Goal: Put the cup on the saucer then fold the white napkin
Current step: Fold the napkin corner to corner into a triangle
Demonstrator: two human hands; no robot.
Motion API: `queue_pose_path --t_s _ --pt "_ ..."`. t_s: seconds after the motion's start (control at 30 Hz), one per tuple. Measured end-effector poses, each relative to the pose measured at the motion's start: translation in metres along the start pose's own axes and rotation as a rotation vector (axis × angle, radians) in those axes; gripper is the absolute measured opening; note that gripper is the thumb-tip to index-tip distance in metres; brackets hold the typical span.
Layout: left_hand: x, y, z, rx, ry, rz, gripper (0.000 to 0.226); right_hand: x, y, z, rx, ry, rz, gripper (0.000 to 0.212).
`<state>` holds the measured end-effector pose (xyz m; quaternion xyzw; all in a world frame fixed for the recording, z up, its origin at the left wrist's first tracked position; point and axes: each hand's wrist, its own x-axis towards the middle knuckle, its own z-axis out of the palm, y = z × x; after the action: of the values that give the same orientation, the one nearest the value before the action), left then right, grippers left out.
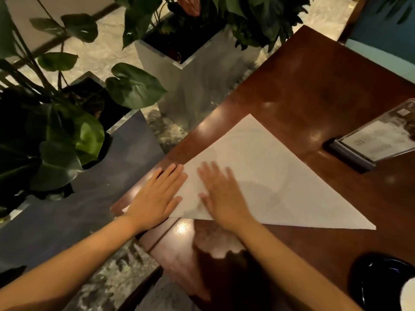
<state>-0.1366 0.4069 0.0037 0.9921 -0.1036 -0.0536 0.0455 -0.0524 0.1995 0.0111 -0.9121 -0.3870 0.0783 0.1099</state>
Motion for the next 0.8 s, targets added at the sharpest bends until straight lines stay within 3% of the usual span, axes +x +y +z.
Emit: queue_pose_path --t_s 0.1,0.27,0.43,0.57,0.67,0.8 --pt "-0.008 0.011 0.008 -0.051 -0.01 0.161 0.059 -0.011 -0.018 0.016 -0.021 -0.047 -0.037 0.058" --pt "-0.019 -0.003 0.006 0.006 -0.012 0.275 0.063 -0.031 0.02 0.012 -0.039 -0.071 -0.032 0.057" --pt "-0.023 -0.023 0.005 0.141 -0.013 0.431 0.052 -0.058 0.059 -0.003 -0.111 -0.134 -0.006 0.059" --pt "-0.018 -0.028 -0.022 0.244 0.005 0.563 0.065 -0.066 0.078 -0.012 -0.099 -0.209 -0.054 0.059" --pt "-0.012 -0.035 -0.042 0.059 -0.097 0.498 0.054 -0.07 0.087 -0.021 -0.048 -0.225 -0.103 0.06" --pt "0.016 -0.044 -0.082 -0.523 -0.285 0.058 0.019 -0.078 0.09 -0.029 0.024 -0.196 -0.103 0.066"
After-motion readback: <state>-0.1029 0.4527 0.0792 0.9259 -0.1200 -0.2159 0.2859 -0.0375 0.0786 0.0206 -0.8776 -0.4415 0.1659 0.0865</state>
